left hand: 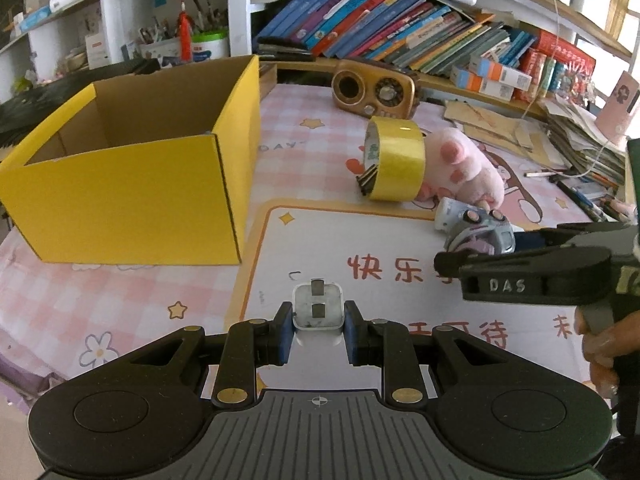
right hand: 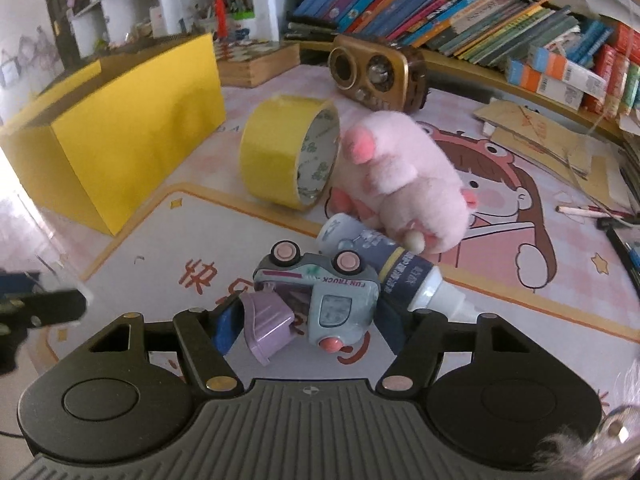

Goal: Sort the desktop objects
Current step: 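Lift the white plug charger with the left gripper while the right gripper grasps the grey toy truck, then carry the plug charger and toy truck toward the yellow box with both grippers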

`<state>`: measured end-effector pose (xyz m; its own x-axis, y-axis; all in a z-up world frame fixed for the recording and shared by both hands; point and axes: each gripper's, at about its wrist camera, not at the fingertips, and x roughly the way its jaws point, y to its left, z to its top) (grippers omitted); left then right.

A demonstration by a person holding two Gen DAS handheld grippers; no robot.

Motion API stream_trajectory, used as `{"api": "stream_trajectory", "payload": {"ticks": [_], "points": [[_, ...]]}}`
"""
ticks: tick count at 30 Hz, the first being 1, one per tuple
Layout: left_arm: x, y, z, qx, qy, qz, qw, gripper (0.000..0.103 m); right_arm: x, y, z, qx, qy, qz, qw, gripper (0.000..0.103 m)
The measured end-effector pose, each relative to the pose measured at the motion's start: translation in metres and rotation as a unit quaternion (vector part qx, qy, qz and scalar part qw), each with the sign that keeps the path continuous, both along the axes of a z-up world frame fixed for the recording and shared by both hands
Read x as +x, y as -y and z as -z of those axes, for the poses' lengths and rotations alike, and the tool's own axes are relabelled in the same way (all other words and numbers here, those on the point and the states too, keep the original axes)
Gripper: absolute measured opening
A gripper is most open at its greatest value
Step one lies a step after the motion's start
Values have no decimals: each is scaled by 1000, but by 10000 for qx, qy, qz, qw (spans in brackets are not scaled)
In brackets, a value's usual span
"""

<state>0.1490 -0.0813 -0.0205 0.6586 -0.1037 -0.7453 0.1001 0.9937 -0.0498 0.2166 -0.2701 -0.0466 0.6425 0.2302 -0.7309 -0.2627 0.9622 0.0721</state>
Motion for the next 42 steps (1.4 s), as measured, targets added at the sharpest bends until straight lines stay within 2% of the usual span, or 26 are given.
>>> {"api": "stream_trajectory", "payload": {"ticks": [5, 17, 22, 42], "points": [[-2, 1, -4, -57, 108, 110, 9999, 24, -6, 3, -12, 163, -23, 139, 9998, 66], [-15, -20, -35, -399, 560, 245, 9973, 24, -40, -2, -59, 503, 295, 246, 9980, 66], [-22, -29, -34, -462, 540, 385, 9967, 24, -55, -16, -61, 418, 336, 222, 9983, 66], [-59, -92, -36, -669, 600, 811, 9927, 24, -109, -78, -62, 417, 163, 760, 9961, 66]]}}
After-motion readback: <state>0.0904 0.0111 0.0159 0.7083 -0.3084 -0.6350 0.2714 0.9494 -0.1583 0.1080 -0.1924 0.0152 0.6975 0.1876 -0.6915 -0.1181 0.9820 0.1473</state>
